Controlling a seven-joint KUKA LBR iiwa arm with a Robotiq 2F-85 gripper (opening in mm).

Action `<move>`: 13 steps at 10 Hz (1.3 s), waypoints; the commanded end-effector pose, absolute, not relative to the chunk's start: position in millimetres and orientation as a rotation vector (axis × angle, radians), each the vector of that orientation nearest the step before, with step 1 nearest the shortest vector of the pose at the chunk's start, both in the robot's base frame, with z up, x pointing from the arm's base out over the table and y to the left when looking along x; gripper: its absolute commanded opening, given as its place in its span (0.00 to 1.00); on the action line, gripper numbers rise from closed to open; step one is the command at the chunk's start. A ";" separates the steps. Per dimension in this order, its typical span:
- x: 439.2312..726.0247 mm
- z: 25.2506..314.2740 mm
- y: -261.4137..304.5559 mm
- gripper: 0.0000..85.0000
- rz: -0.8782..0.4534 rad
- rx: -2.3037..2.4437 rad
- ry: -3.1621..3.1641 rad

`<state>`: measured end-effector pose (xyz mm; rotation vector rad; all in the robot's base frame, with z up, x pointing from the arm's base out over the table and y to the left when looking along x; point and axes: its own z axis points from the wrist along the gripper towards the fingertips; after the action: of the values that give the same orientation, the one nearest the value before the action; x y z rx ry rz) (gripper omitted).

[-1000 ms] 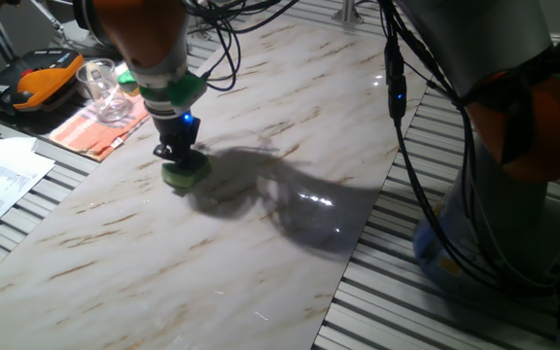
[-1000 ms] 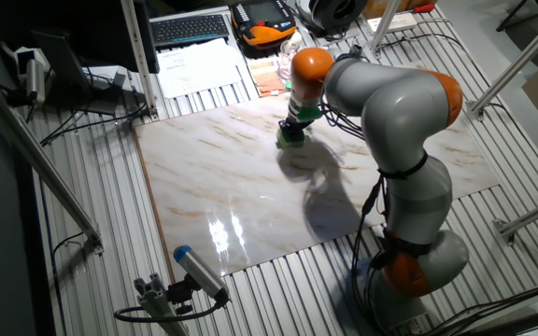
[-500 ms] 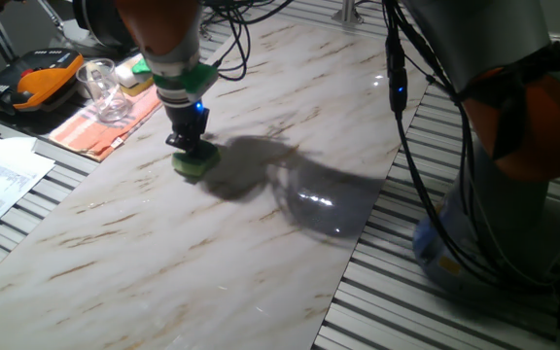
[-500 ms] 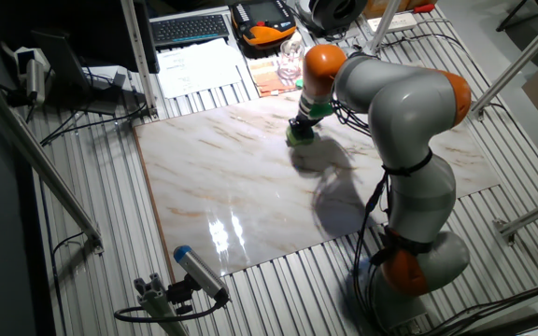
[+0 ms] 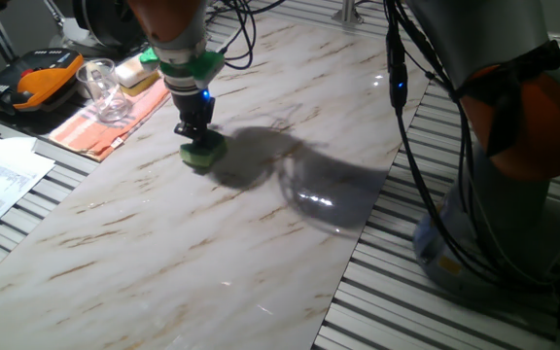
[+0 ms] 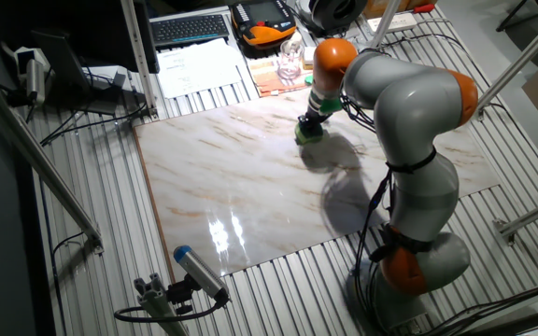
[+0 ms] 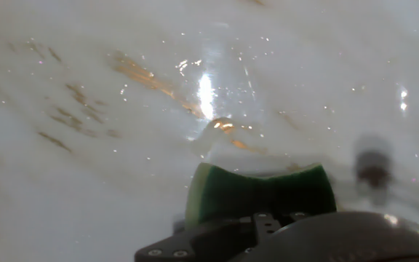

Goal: Clean the tabletop with a sponge

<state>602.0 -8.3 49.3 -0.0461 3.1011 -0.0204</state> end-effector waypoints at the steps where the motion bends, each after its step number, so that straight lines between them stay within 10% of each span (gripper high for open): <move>1: 600.9 47.7 -11.9 0.00 -0.020 -0.050 3.101; 13: 603.5 27.2 -26.6 0.00 -0.016 0.103 3.159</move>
<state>603.9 -26.7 27.7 0.1043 3.1582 -0.0127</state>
